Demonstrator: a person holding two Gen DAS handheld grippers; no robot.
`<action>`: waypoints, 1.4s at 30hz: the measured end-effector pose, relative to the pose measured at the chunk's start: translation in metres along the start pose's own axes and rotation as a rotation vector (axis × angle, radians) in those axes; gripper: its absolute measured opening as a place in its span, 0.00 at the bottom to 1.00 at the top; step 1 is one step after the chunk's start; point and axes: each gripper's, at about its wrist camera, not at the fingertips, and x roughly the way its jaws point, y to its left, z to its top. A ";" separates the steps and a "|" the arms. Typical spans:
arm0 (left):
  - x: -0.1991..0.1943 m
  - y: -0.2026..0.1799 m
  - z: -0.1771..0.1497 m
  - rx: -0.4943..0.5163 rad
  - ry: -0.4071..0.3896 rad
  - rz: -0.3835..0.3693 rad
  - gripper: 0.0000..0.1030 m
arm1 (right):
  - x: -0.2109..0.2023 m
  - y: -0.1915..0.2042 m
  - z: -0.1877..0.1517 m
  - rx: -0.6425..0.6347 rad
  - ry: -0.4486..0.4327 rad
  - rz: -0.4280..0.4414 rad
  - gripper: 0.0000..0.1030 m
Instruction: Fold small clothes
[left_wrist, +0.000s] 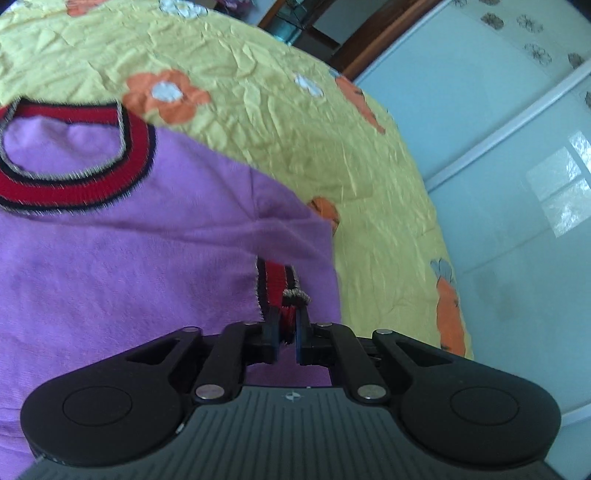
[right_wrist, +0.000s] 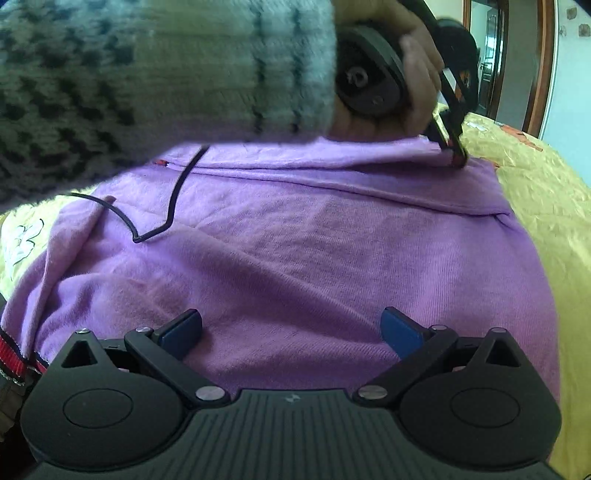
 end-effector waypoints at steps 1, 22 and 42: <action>0.004 0.003 -0.002 0.004 0.021 -0.029 0.08 | 0.000 0.001 0.000 -0.003 0.002 0.001 1.00; -0.144 0.074 -0.026 0.081 -0.327 0.070 0.94 | -0.002 -0.125 0.066 0.309 -0.134 0.024 1.00; -0.226 0.253 -0.072 -0.102 -0.301 0.340 0.17 | 0.100 -0.182 0.149 0.242 -0.044 -0.043 0.04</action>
